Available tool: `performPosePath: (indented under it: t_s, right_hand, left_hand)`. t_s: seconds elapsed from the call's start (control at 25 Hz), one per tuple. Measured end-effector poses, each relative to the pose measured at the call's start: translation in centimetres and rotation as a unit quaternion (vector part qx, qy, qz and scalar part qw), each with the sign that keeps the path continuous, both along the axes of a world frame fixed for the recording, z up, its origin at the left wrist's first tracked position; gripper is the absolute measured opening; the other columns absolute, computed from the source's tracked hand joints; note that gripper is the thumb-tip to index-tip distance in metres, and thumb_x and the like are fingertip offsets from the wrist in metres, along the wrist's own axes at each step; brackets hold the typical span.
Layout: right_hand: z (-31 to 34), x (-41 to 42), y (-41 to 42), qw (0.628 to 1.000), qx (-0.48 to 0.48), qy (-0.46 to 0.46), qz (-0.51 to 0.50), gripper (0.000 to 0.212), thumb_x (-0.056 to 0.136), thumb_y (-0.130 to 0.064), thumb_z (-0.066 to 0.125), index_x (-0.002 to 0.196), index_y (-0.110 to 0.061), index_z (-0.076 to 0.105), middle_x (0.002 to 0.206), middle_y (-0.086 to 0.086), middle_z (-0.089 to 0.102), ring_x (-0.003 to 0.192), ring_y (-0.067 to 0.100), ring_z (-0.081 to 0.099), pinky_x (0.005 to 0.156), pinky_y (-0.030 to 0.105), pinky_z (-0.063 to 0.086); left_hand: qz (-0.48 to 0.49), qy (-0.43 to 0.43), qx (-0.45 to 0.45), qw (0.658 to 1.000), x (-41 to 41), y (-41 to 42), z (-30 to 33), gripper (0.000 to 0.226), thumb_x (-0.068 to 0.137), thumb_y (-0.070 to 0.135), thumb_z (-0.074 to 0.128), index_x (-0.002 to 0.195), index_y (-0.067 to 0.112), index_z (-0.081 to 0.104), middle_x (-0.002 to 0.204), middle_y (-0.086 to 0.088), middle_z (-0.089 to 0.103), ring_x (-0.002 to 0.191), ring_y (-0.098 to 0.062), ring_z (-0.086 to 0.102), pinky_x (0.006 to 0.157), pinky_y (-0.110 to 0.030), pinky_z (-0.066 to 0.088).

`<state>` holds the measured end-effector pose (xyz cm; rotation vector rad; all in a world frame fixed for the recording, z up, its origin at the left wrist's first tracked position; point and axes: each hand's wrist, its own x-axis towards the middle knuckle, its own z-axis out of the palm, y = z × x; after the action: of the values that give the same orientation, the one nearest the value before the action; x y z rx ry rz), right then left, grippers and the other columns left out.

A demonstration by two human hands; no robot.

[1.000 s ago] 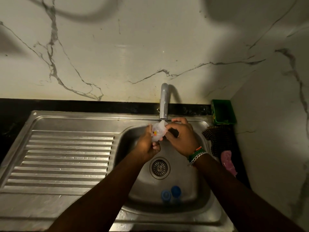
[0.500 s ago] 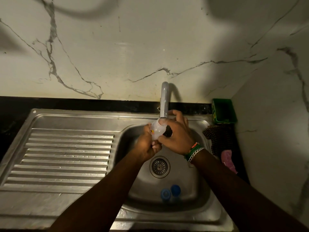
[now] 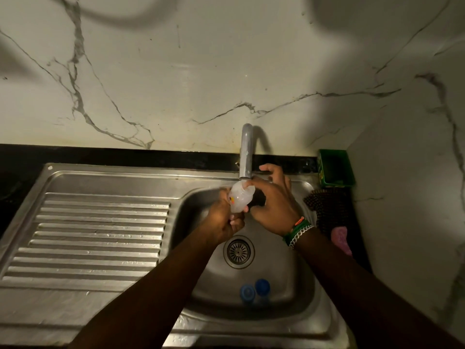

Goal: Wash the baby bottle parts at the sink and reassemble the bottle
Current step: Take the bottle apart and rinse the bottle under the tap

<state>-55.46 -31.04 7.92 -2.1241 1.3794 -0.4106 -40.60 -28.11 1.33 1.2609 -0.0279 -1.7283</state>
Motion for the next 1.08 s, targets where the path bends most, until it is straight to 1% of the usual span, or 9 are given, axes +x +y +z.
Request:
performPosePath:
  t_s: [0.16,0.32,0.4,0.56,0.6,0.72,0.8,0.96,1.08]
  right_hand:
    - [0.1,-0.5,0.4,0.999,-0.015,0.033,0.037,0.055,0.066,-0.025,0.063,0.120,-0.035,0.064,0.150,0.000,0.030,0.133,0.029,0.030,0.094,0.035,0.041]
    - [-0.4,0.4,0.1,0.990,0.095,0.094,0.041,0.050,0.071,-0.031,0.073,0.120,-0.031,0.066,0.144,0.003,0.038,0.127,0.029,0.039,0.088,0.028,0.034]
    - [-0.3,1.1,-0.1,0.969,0.243,-0.053,-0.001,0.059,0.060,-0.026,0.071,0.118,-0.018,0.069,0.125,0.013,0.056,0.108,0.028,0.056,0.078,0.029,0.043]
    - [0.5,1.8,0.1,0.813,0.493,-0.294,-0.094,0.069,0.056,0.001,0.055,0.125,-0.002,0.062,0.097,0.017,0.061,0.083,0.024,0.059,0.070,0.032,0.050]
    - [0.6,1.9,0.2,0.818,0.492,-0.285,-0.087,0.069,0.062,0.005,0.055,0.130,-0.002,0.059,0.100,0.018,0.059,0.086,0.025,0.058,0.069,0.031,0.050]
    - [-0.9,1.4,-0.4,0.972,0.226,-0.062,0.012,0.061,0.078,0.000,0.070,0.135,-0.008,0.053,0.130,0.015,0.043,0.116,0.028,0.048,0.085,0.027,0.048]
    - [-2.5,0.8,-0.6,0.989,0.066,0.088,0.103,0.060,0.075,-0.017,0.076,0.131,-0.017,0.056,0.140,0.008,0.033,0.126,0.026,0.035,0.099,0.031,0.042]
    - [-3.2,0.9,0.5,0.957,0.269,-0.085,0.062,0.058,0.055,-0.010,0.066,0.112,-0.019,0.067,0.107,0.019,0.062,0.098,0.033,0.061,0.075,0.036,0.049]
    - [-2.6,1.1,0.6,0.974,0.210,-0.056,0.057,0.043,0.067,0.001,0.065,0.106,-0.018,0.065,0.118,0.019,0.060,0.105,0.029,0.058,0.082,0.038,0.052]
  left_hand:
    - [0.013,-0.009,0.006,1.000,0.2,0.0,-0.4,0.053,0.106,0.051,0.038,0.115,0.004,0.058,0.066,-0.010,0.057,0.039,-0.008,0.035,0.034,-0.018,0.030]
    - [0.015,-0.098,-0.059,0.993,-0.6,0.8,-0.3,0.045,0.107,0.047,0.040,0.108,0.007,0.062,0.071,-0.007,0.060,0.046,-0.009,0.048,0.040,-0.019,0.037]
    - [0.037,-0.138,-0.144,0.979,-0.5,0.7,-0.6,0.050,0.105,0.047,0.043,0.123,0.003,0.060,0.094,-0.017,0.070,0.070,-0.023,0.069,0.053,-0.028,0.054]
    - [0.078,-0.101,-0.189,0.974,-1.0,1.1,-0.7,0.053,0.106,0.042,0.044,0.135,-0.002,0.051,0.123,-0.029,0.066,0.104,-0.043,0.068,0.080,-0.045,0.060]
    - [0.077,-0.089,-0.172,0.978,-1.1,1.2,-0.6,0.053,0.107,0.042,0.041,0.133,-0.003,0.053,0.121,-0.030,0.065,0.100,-0.041,0.068,0.081,-0.045,0.059]
    - [0.014,-0.021,-0.093,0.995,-0.1,1.2,-0.4,0.062,0.104,0.055,0.037,0.123,0.002,0.064,0.099,-0.020,0.067,0.073,-0.021,0.063,0.069,-0.033,0.055]
    - [-0.009,0.017,-0.063,0.998,0.5,1.0,-0.6,0.062,0.102,0.059,0.038,0.111,0.005,0.067,0.078,-0.012,0.062,0.053,-0.011,0.053,0.052,-0.022,0.047]
    - [0.091,0.085,-0.086,0.988,-1.4,1.4,-1.7,0.061,0.102,0.051,0.044,0.120,-0.001,0.069,0.110,-0.028,0.064,0.089,-0.029,0.061,0.079,-0.041,0.054]
    - [0.063,0.060,-0.065,0.994,-1.1,1.8,-2.2,0.059,0.104,0.050,0.036,0.122,0.003,0.066,0.107,-0.025,0.067,0.086,-0.028,0.064,0.076,-0.038,0.054]
